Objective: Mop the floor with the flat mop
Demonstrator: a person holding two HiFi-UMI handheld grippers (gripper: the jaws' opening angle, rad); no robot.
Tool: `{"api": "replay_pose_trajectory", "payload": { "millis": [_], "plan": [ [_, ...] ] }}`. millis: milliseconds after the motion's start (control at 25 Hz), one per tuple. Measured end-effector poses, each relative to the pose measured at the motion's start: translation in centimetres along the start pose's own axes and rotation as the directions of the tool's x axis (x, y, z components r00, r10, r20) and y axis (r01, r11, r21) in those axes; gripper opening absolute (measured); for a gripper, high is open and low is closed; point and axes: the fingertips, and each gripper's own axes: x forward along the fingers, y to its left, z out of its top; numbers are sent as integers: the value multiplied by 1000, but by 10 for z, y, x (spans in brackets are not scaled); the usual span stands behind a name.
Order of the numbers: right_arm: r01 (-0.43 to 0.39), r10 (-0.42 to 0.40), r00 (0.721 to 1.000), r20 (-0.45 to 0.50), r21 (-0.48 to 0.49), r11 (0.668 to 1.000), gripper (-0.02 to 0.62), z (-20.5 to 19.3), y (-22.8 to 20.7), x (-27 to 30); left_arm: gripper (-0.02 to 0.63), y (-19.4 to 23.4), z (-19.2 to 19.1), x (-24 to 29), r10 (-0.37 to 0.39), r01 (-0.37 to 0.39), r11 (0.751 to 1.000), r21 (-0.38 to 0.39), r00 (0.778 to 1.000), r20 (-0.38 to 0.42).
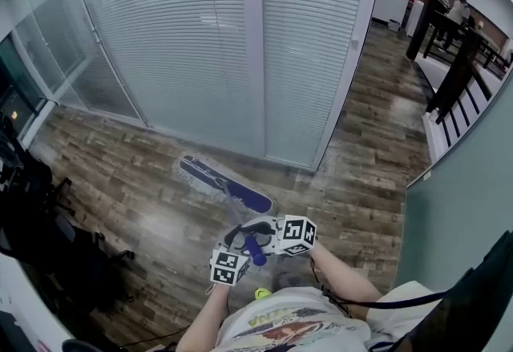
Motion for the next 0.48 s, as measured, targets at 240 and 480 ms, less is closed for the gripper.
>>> {"api": "replay_pose_trajectory", "payload": {
  "millis": [240,480],
  "plan": [
    [17,-18,997,80,14,1000,249,41,-84,-2,176,63,49,42,18,-17,999,-29,998,65],
    [13,-14,996,85,13,1000,249,68,-185,0,176,138,88,103,18,-17,1000,-21,999,41]
  ]
}}
